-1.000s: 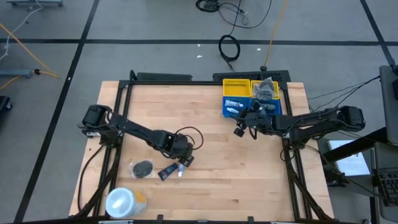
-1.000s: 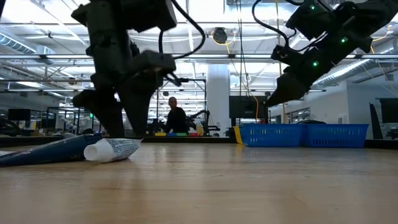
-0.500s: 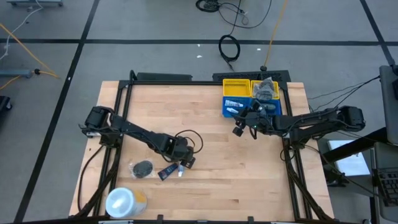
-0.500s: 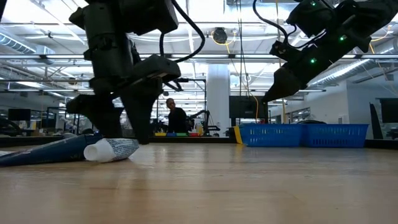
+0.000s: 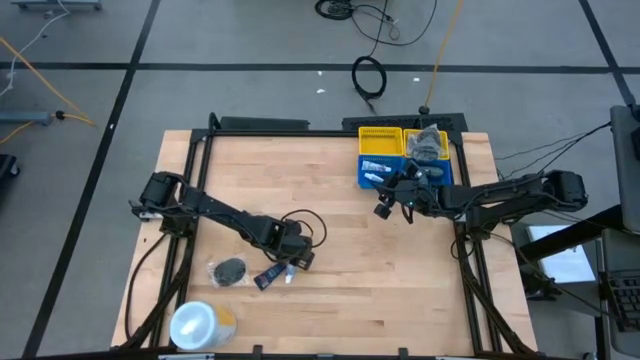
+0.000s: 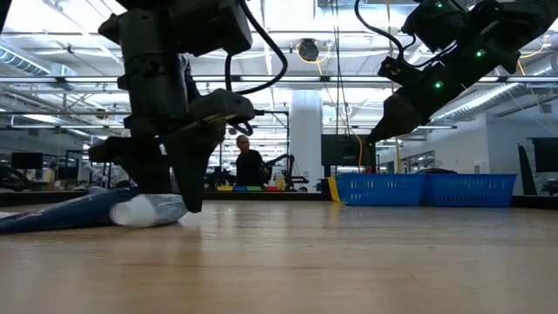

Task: Pick & Place Travel size toiletries
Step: Put the white toothpaste into the left blue basket

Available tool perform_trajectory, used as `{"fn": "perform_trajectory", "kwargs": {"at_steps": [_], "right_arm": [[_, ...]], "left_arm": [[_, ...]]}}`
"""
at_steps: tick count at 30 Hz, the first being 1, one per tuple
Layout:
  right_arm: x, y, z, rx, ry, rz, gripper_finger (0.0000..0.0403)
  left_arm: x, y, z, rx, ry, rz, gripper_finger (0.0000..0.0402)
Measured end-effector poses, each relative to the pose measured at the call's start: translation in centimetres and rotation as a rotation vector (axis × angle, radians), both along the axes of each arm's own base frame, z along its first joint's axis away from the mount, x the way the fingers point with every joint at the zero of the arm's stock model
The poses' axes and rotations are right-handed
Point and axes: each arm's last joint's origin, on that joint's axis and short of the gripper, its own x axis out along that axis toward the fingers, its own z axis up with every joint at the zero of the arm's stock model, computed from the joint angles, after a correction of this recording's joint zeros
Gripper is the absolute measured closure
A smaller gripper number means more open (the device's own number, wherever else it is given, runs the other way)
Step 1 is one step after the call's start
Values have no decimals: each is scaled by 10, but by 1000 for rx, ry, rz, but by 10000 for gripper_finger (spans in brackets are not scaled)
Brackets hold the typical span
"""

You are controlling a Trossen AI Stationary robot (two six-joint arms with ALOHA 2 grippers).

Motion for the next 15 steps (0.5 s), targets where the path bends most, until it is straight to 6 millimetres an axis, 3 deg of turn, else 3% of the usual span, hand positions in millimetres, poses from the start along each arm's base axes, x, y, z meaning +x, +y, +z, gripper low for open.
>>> {"fn": "perform_trajectory", "kwargs": {"at_steps": [7, 15], "right_arm": [[0, 0, 0, 0, 0, 0, 268], [-2, 0, -5, -4, -38, 0, 268]], "left_arm": [[2, 0, 4, 31, -28, -49, 351], [28, 0, 26, 86, -176, -216, 393]]}}
